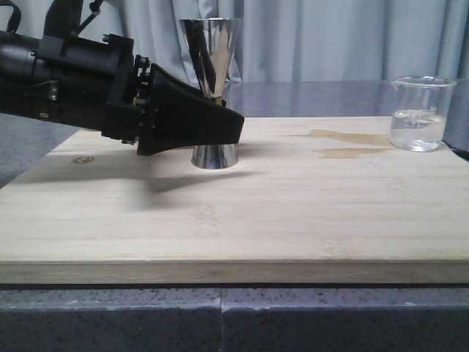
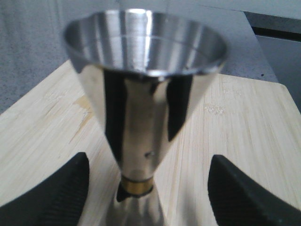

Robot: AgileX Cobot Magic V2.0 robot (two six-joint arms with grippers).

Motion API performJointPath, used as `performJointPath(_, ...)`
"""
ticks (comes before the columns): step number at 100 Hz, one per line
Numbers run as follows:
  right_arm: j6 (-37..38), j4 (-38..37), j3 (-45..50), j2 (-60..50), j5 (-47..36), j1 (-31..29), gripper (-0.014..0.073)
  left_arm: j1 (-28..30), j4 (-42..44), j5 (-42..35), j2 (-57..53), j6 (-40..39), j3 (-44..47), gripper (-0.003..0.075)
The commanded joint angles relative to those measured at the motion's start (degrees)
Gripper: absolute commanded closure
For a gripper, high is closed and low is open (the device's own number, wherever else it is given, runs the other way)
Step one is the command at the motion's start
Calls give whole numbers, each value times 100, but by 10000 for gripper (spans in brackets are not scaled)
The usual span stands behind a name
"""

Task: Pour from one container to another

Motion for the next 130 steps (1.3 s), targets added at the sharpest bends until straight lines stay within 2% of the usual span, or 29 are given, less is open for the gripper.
performJointPath(1, -53, -70, -203, 3, -391, -32, 135, -57, -443, 367, -210, -6, -201, 260)
performJointPath(43, -53, -70, -203, 3, -391, -32, 135, -57, -443, 342, -145, -6, -239, 348)
performJointPath(63, -53, -74, -203, 3, -391, -32, 135, -57, -443, 342, -145, -6, -239, 445)
performJointPath(99, -53, -74, -203, 3, -391, -32, 135, -57, -443, 342, -145, -6, -239, 553)
performJointPath(130, -64, -166, -190, 3, -406, -32, 135, -57, -443, 425, -145, -6, -239, 719)
